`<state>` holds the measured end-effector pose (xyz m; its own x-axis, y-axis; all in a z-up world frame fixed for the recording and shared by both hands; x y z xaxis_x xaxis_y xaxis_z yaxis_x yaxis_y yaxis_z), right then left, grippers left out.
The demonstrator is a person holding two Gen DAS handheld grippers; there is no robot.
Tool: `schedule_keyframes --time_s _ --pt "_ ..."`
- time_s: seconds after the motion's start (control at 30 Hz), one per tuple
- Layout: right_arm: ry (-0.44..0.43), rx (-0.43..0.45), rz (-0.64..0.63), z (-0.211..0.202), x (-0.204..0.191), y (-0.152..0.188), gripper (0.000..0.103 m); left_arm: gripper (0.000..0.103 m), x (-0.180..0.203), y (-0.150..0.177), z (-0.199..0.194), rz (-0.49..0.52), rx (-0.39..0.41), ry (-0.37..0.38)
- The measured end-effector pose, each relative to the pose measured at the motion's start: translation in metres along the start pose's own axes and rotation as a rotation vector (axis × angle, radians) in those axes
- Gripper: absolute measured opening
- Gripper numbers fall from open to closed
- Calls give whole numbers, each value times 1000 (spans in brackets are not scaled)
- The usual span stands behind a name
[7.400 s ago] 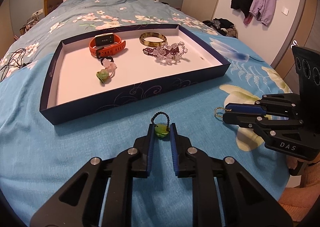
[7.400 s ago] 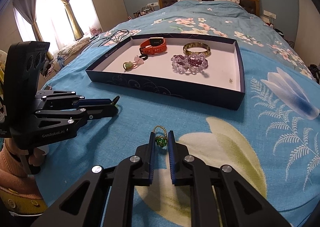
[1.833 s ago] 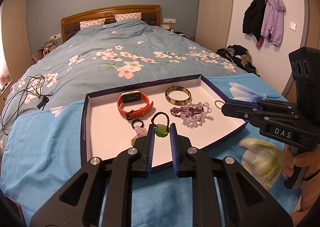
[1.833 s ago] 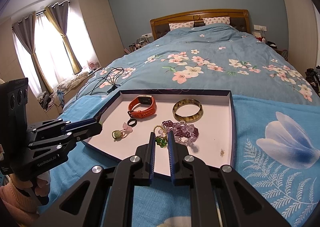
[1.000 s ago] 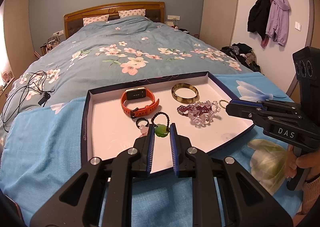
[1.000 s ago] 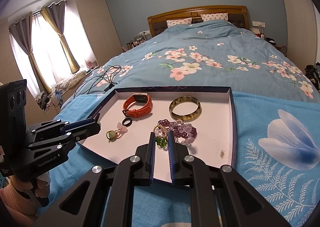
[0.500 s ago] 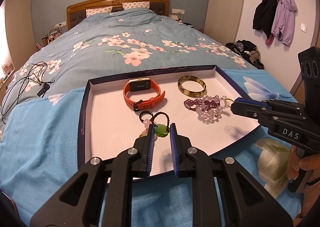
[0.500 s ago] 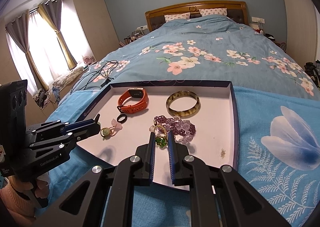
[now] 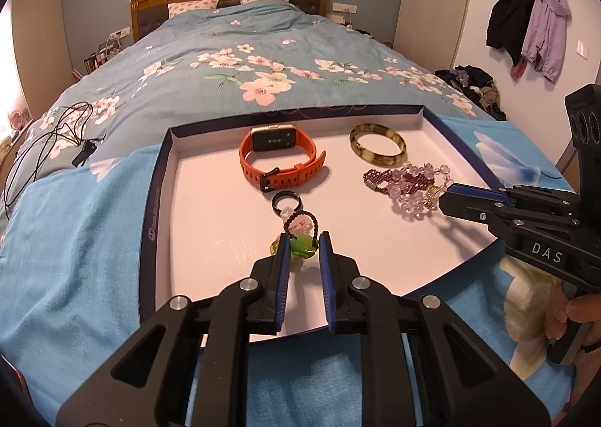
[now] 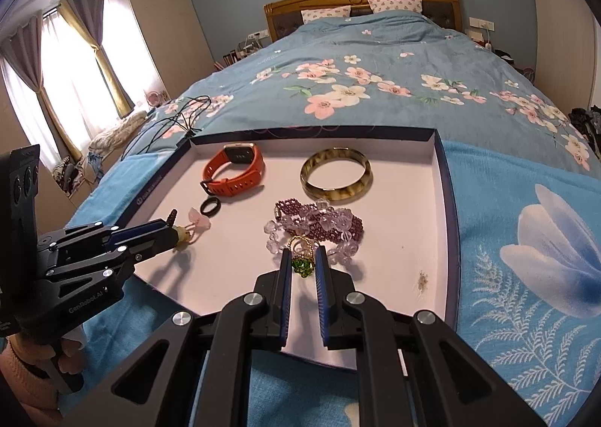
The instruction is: Organize jewelry
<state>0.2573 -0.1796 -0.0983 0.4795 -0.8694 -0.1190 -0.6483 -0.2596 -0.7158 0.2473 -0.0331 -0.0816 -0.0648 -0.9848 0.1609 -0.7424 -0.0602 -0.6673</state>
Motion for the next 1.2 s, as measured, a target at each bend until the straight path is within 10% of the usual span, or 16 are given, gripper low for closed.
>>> schedule_keyframes --time_s 0.53,0.87,1.2 --pt "7 66 13 -24 -4 4 34 35 -5 5 -14 -10 35 -9" --pt "85 239 -16 -75 -24 15 84 96 -6 21 -85 -15 243 -26" --pt "264 393 -97 -114 -48 37 96 98 -18 49 -151 -85 444 -61"
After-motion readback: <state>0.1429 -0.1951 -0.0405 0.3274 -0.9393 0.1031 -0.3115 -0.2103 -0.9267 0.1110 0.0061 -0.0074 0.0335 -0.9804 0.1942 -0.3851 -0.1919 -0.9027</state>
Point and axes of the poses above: each gripper's, at about its wrist camera, not at the fingertips, and z roughly the way its jaws point, x to its right, y to its underside, the point moved 3 cm from there along z, roughly the way its jaws point, and after that the axes turned 9 degrees about -z, right-handed, at the moved point
